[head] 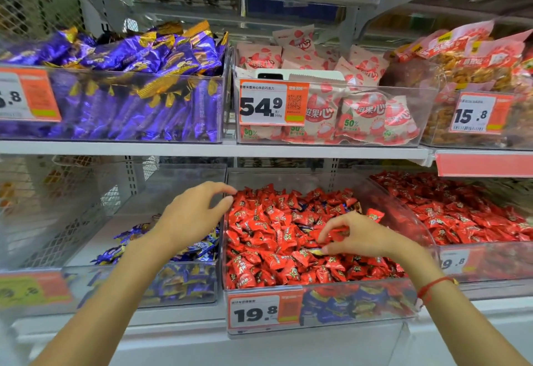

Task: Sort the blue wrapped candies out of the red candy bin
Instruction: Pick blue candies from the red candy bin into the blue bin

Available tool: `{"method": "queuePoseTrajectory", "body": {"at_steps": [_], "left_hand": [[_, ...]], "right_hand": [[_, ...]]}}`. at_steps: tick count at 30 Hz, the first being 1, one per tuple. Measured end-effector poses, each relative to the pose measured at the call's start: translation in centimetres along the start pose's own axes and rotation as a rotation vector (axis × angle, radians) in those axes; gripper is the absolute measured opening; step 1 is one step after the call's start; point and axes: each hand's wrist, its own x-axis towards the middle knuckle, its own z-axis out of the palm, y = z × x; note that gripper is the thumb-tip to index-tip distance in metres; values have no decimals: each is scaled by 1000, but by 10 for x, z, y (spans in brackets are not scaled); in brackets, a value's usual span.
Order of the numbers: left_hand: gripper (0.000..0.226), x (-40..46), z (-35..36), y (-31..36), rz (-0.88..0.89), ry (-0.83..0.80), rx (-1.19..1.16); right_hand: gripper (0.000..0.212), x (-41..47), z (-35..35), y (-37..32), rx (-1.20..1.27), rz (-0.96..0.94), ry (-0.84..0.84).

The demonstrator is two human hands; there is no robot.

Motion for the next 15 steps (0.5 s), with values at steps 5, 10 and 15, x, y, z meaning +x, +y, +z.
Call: {"method": "queuePoseTrajectory", "body": {"at_steps": [5, 10, 15], "left_hand": [[29, -11, 36, 38, 293, -81, 118], [32, -13, 53, 40, 304, -95, 71], [37, -12, 59, 55, 208, -45, -384]], "right_hand": [[11, 6, 24, -11, -416, 106, 194], [20, 5, 0, -1, 30, 84, 205], [18, -14, -3, -35, 403, -142, 111]]}}
